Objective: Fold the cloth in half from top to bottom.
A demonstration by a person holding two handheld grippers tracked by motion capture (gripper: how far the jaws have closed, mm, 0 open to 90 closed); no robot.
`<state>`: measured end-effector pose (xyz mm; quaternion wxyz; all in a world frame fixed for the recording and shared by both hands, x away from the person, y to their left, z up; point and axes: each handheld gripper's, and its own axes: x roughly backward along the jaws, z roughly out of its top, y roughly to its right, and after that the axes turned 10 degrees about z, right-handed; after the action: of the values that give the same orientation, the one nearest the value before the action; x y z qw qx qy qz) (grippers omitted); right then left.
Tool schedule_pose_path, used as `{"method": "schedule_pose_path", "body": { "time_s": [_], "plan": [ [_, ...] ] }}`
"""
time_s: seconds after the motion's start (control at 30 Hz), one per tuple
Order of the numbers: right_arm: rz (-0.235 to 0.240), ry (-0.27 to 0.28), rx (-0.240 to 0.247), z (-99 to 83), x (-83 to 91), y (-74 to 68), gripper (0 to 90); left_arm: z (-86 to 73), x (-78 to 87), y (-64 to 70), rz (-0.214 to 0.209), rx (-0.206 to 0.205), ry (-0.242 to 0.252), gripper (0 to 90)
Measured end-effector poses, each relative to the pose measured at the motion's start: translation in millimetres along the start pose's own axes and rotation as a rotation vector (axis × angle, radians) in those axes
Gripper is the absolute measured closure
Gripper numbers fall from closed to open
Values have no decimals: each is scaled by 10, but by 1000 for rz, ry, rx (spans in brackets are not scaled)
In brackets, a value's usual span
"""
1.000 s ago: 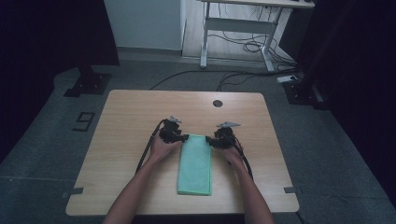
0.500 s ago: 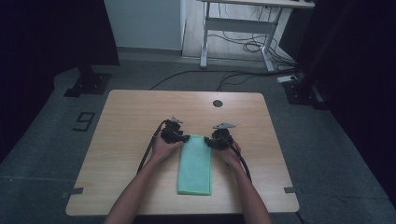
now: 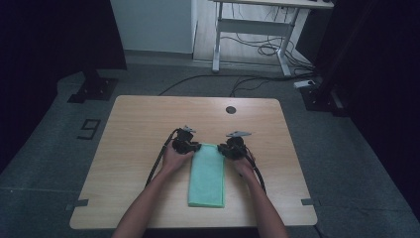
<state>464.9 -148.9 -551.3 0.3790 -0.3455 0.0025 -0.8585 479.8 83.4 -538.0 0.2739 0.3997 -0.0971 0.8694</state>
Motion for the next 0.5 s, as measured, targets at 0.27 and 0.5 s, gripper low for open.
{"method": "schedule_pose_path", "body": {
  "time_s": [0.27,0.5],
  "plan": [
    [36,43,-13,25,61,27,830,23,93,14,1,-29,34,853],
    [29,78,4,125,142,2,834,85,218,16,2,-30,86,855]
  ]
}}
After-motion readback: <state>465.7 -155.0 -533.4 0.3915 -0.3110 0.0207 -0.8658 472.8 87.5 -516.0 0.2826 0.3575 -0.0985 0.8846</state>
